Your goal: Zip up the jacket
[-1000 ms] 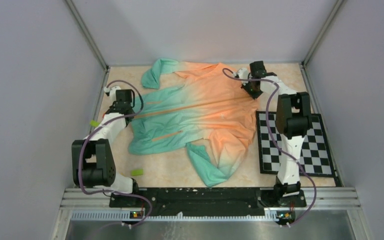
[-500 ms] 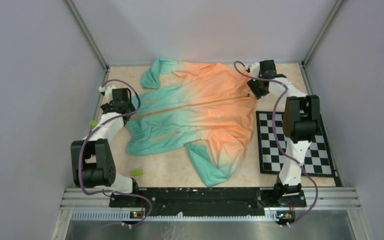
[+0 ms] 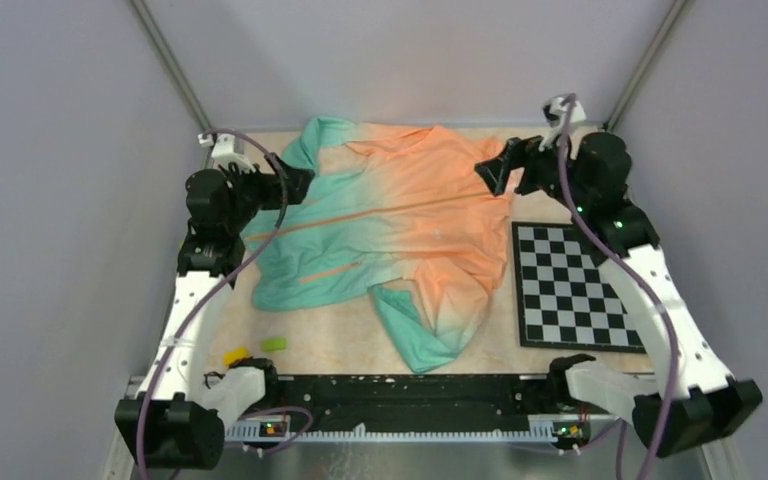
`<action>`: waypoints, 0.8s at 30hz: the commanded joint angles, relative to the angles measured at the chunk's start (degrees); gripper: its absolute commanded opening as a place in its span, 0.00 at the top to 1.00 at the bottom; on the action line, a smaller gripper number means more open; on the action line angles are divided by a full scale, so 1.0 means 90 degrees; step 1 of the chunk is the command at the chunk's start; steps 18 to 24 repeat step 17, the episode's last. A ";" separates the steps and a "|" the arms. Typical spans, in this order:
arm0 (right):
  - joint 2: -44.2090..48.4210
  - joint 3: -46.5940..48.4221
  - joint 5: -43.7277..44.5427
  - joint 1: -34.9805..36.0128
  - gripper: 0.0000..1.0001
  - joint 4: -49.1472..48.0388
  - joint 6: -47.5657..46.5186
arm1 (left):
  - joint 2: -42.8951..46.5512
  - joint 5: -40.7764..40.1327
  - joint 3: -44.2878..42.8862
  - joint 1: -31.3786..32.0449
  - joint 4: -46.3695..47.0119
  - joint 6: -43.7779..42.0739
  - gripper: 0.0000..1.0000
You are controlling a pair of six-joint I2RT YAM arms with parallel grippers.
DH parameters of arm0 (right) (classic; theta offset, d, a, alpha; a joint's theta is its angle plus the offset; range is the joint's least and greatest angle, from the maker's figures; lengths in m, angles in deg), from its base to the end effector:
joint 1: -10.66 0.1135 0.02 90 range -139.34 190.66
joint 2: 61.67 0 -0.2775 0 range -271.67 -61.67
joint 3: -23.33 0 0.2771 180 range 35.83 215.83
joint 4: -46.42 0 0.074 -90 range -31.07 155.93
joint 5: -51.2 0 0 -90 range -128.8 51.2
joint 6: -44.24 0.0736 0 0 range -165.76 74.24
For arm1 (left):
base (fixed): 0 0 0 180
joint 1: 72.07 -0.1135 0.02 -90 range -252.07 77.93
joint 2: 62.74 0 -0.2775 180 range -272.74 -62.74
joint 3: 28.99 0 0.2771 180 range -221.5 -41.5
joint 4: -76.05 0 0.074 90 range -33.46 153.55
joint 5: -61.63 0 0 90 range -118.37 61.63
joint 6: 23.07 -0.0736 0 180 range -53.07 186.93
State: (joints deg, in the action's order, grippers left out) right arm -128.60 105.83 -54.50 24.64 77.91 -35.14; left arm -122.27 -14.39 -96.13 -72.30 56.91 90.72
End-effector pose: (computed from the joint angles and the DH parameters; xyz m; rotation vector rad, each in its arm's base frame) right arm 0.3033 0.0960 0.4035 -0.2485 1.8575 0.5508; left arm 0.2965 -0.0166 0.3603 -0.1967 1.7838 -0.5120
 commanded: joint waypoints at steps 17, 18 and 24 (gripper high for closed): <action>0.4722 -0.0744 0.1313 0.0096 0.09 -0.1247 0.0060 | 0.2560 0.3345 -0.1295 0.0986 0.1717 -0.0824 0.01; 0.4722 -0.0744 0.1313 0.0096 0.09 -0.1247 0.0060 | 0.2560 0.3345 -0.1295 0.0986 0.1717 -0.0824 0.01; 0.4722 -0.0744 0.1313 0.0096 0.09 -0.1247 0.0060 | 0.2560 0.3345 -0.1295 0.0986 0.1717 -0.0824 0.01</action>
